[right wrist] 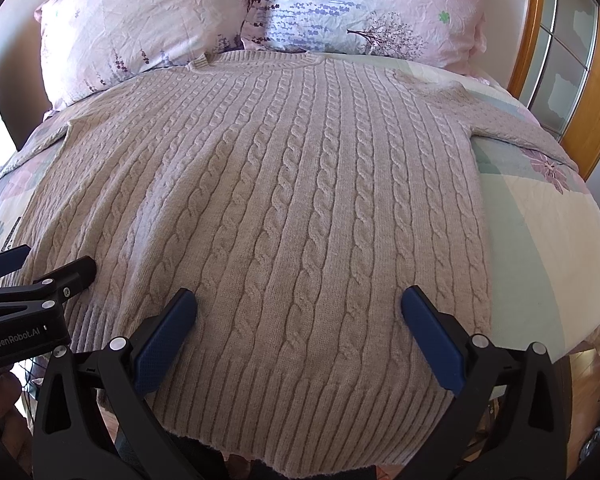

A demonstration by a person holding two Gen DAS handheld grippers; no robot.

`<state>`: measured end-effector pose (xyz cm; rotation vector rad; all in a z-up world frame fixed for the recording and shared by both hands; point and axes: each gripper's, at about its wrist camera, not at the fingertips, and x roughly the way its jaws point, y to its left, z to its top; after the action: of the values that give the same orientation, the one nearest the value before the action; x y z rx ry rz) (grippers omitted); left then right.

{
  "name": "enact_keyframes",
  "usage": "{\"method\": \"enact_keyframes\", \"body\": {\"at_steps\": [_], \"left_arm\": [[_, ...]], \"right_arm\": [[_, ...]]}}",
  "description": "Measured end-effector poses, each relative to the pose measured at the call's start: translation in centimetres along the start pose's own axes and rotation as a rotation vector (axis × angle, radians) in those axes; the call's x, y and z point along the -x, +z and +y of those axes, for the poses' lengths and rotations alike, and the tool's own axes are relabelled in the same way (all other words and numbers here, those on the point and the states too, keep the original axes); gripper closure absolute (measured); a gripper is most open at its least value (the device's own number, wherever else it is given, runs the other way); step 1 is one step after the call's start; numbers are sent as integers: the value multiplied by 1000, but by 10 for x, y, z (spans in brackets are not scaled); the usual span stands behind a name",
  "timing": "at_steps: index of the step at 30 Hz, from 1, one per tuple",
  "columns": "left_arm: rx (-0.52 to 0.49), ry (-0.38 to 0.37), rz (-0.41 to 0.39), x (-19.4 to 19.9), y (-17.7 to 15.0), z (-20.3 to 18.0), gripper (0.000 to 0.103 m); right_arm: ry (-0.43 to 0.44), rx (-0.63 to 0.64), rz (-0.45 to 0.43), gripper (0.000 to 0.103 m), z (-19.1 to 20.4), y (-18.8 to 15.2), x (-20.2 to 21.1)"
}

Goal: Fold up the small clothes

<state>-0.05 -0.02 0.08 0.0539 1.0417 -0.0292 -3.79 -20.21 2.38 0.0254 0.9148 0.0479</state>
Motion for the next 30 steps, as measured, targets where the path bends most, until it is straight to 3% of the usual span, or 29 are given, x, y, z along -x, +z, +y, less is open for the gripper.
{"method": "enact_keyframes", "body": {"at_steps": [2,4,6,8,10,12,13,14,18,20,25,27,28,30], "left_arm": [[-11,0,-2,0,0,0,2],[-19,-10,-26,0,-1,1,2],[-55,-16,-49,2,-3,-1,2],[-72,-41,-43,5,-2,4,2],[-28,-95,-75,9,9,19,2],[17,-124,-126,12,22,35,2],[44,-135,-161,15,30,47,2],[68,-149,-191,16,36,58,2],[161,-196,-290,8,57,105,2],[189,-227,-293,-1,65,125,2],[324,-143,-283,-15,82,176,2],[378,-99,-305,-16,84,196,2],[398,-87,-311,-17,85,205,2],[445,-80,-313,-20,87,227,2]], "right_arm": [[59,61,-73,1,-4,-6,3],[126,82,-77,1,-24,3,6],[133,-30,-119,1,-67,21,16],[142,-226,-214,1,-137,44,30],[93,-422,-267,1,-207,66,33],[10,-631,-281,14,-287,84,24],[-32,-721,-270,34,-323,90,15],[-64,-789,-257,45,-351,93,6],[-130,-1051,-173,58,-442,90,-37],[-123,-1128,-147,63,-460,79,-52],[-95,-1142,-169,72,-466,77,-66],[-113,-1144,-186,82,-476,79,-72],[-123,-1138,-184,93,-478,80,-74],[-129,-1122,-200,96,-479,87,-74]]}}
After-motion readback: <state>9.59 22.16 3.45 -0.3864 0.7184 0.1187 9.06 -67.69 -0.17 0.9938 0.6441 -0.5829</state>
